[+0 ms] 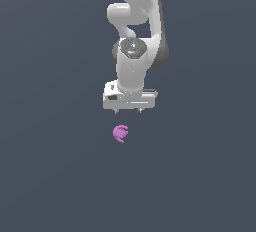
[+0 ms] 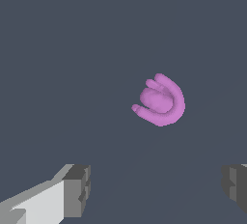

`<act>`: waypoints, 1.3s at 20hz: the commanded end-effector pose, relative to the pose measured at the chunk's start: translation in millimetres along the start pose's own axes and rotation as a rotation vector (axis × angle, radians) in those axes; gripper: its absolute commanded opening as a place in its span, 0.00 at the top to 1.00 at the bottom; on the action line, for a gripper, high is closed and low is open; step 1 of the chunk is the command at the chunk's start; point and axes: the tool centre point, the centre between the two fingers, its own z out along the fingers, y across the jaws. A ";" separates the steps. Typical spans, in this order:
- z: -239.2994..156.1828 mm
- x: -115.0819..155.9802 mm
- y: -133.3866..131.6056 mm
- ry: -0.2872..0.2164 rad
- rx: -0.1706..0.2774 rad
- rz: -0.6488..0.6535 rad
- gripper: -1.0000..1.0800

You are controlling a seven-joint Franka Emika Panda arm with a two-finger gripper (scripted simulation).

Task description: Pick up the object and move it to a goal position.

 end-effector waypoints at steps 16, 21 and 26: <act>37.3 24.8 20.8 0.009 0.031 0.289 0.04; 53.8 34.1 30.4 0.013 0.041 0.411 0.04; 63.9 39.2 36.4 0.015 0.047 0.484 0.04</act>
